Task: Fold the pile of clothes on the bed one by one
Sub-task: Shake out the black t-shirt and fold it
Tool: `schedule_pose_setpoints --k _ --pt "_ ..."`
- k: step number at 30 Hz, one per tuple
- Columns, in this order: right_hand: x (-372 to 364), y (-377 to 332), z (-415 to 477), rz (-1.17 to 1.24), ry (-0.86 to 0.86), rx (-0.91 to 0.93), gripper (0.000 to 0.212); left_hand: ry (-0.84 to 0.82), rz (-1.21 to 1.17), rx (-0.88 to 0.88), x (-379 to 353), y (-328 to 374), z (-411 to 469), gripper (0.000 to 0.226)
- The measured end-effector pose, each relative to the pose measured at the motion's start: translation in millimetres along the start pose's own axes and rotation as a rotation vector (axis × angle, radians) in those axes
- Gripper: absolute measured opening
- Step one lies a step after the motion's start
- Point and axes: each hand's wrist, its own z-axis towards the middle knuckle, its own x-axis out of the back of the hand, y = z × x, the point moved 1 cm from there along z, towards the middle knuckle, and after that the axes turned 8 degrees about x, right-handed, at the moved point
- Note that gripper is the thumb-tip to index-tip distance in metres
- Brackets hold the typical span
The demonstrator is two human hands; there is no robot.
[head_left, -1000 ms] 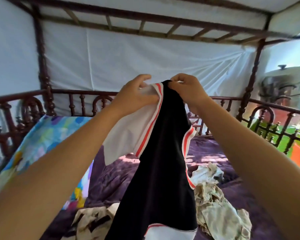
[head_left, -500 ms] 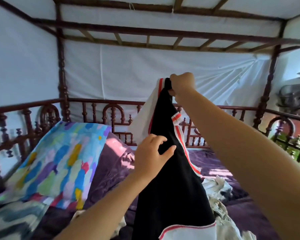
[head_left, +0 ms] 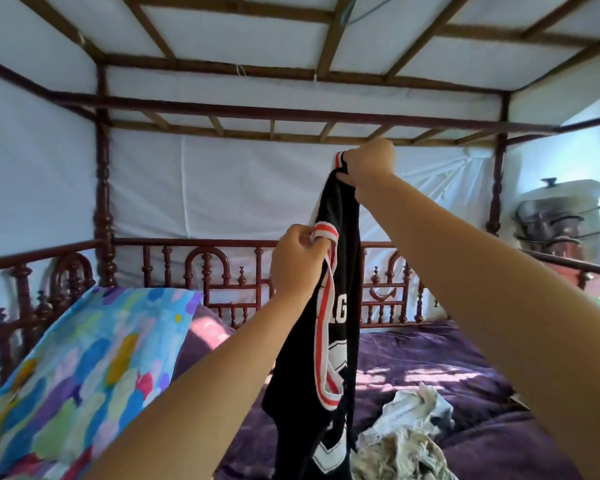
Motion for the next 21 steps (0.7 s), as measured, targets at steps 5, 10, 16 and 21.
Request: schedule_pose_setpoints --k 5,10,16,21 --pt "31 16 1 -0.195 -0.13 -0.033 0.026 -0.137 -0.101 0.047 9 5 10 0.017" --pt "57 32 -7 -0.284 -0.224 -0.112 0.022 -0.301 -0.285 0.258 33 14 35 0.023" --pt "32 39 -40 -0.413 -0.666 0.03 0.038 -0.47 -0.301 0.331 42 30 42 0.023" --pt "23 60 -59 -0.333 -0.84 -0.023 0.008 -0.501 -0.24 0.339 53 19 41 0.029"
